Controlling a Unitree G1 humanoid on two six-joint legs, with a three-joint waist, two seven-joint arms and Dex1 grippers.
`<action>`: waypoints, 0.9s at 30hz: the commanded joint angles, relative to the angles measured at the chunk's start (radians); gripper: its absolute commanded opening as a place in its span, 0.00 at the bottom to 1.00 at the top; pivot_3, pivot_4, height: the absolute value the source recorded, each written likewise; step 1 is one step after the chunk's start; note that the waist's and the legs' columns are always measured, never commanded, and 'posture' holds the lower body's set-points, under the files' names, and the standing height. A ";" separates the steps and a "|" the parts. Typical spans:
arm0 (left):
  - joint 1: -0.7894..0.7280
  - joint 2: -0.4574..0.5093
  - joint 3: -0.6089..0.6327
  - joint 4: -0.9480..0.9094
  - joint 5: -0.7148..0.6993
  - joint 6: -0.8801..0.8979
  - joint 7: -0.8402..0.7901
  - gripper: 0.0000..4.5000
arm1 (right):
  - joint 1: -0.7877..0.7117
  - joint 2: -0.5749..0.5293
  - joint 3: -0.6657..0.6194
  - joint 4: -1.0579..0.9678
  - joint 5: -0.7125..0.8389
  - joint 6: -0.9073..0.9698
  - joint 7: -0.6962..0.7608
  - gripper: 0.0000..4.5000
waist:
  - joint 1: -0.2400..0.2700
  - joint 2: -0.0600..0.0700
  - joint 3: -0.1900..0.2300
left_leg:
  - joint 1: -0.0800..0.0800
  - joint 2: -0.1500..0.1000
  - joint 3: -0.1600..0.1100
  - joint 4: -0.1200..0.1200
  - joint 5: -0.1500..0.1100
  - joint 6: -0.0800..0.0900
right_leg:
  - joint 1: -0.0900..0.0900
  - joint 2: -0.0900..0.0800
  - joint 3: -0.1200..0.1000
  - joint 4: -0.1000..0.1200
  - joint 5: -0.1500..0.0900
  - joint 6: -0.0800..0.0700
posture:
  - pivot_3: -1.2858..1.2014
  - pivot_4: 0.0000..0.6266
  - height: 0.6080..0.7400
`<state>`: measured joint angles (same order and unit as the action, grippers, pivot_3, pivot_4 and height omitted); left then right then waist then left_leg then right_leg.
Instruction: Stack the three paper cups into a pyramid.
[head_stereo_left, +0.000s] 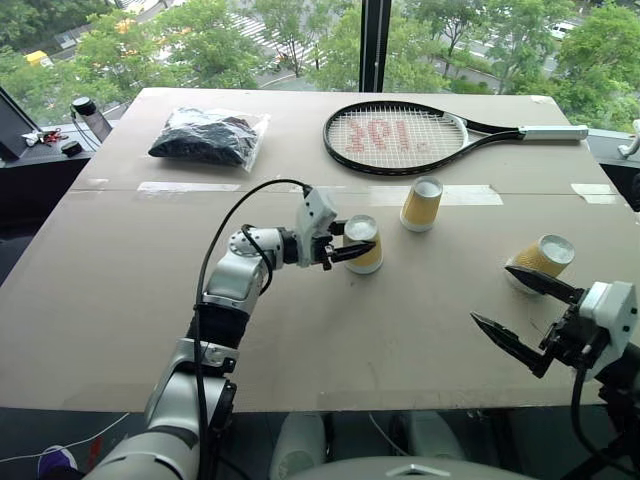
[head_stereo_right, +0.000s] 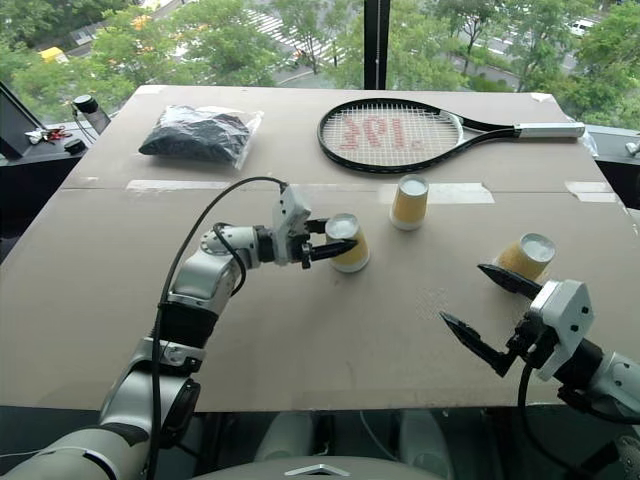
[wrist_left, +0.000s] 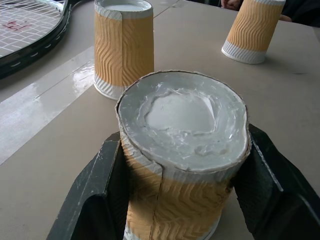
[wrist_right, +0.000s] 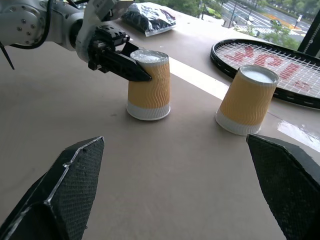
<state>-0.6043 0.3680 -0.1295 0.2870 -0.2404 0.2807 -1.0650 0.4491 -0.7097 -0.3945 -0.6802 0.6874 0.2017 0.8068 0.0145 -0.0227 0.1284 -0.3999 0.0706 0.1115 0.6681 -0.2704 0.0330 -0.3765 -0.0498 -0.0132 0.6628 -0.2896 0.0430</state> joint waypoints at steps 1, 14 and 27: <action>0.000 0.003 0.012 -0.034 -0.019 0.010 0.005 0.49 | 0.009 -0.010 -0.068 -0.014 0.082 -0.002 0.073 1.00 | 0.000 0.000 0.000 | 0.000 0.000 0.000 0.000 0.000 0.000 | 0.000 0.000 0.000 0.000 0.000 0.000 | 0.52 0.24 1.00; -0.003 0.011 0.013 -0.029 -0.013 0.007 0.013 0.49 | -0.008 0.011 -0.134 0.064 0.149 0.000 0.165 1.00 | 0.000 0.000 0.000 | 0.000 0.000 0.000 0.000 0.000 0.000 | 0.000 0.000 0.000 0.000 0.000 0.000 | 0.52 0.24 1.00; -0.029 -0.002 -0.001 0.006 -0.001 0.004 0.011 0.49 | -0.038 0.017 -0.156 0.072 0.148 -0.003 0.200 1.00 | 0.000 0.000 0.000 | 0.000 0.000 0.000 0.000 0.001 -0.001 | 0.000 0.000 0.000 0.000 0.000 0.000 | 0.52 0.24 1.00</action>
<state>-0.6097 0.3663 -0.1281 0.2934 -0.2399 0.2867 -1.0522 0.4066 -0.6994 -0.5173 -0.5836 0.8244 0.2127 0.9997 0.0150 -0.0227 0.1284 -0.3996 0.0704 0.1112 0.6683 -0.2696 0.0316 -0.3764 -0.0497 -0.0127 0.6630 -0.2895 0.0432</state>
